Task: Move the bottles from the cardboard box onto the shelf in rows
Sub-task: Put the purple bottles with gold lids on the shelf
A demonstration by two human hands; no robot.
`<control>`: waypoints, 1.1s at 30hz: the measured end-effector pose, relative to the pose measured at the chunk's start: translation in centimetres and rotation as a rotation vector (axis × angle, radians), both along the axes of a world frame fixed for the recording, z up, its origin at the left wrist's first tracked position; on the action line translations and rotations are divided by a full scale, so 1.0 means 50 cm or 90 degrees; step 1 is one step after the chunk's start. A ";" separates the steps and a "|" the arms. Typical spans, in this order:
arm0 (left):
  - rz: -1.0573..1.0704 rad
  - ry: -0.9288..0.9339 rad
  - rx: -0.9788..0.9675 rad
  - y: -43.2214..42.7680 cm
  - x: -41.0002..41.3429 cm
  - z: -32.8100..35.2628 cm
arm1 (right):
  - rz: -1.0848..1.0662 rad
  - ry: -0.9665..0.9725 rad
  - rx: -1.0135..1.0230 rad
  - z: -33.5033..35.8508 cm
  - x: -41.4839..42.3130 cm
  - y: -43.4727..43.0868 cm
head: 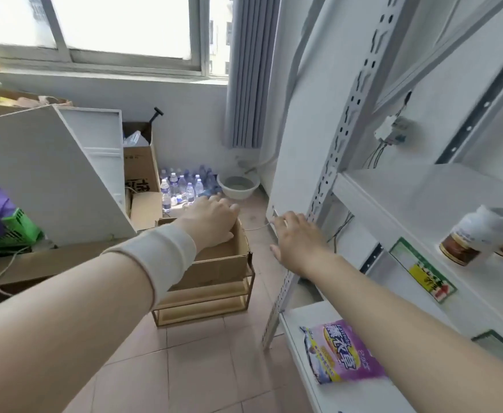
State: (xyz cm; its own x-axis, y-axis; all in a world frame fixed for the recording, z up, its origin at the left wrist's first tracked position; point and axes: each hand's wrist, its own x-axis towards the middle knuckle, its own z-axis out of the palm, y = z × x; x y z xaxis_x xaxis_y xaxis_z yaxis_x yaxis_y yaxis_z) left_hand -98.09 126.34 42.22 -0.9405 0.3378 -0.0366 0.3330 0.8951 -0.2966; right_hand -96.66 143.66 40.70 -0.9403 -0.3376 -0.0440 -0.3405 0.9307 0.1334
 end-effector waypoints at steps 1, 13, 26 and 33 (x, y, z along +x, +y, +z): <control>0.007 -0.022 -0.004 -0.012 -0.032 -0.020 | 0.009 -0.028 0.004 -0.028 -0.035 -0.009; 0.181 -0.261 0.120 -0.204 -0.342 -0.348 | 0.075 -0.279 0.039 -0.330 -0.392 -0.142; 0.297 -0.567 0.323 -0.284 -0.674 -0.694 | -0.101 -0.491 -0.037 -0.644 -0.730 -0.244; 0.542 -0.697 0.538 -0.185 -0.805 -1.015 | -0.496 -0.629 -0.139 -0.962 -0.851 -0.273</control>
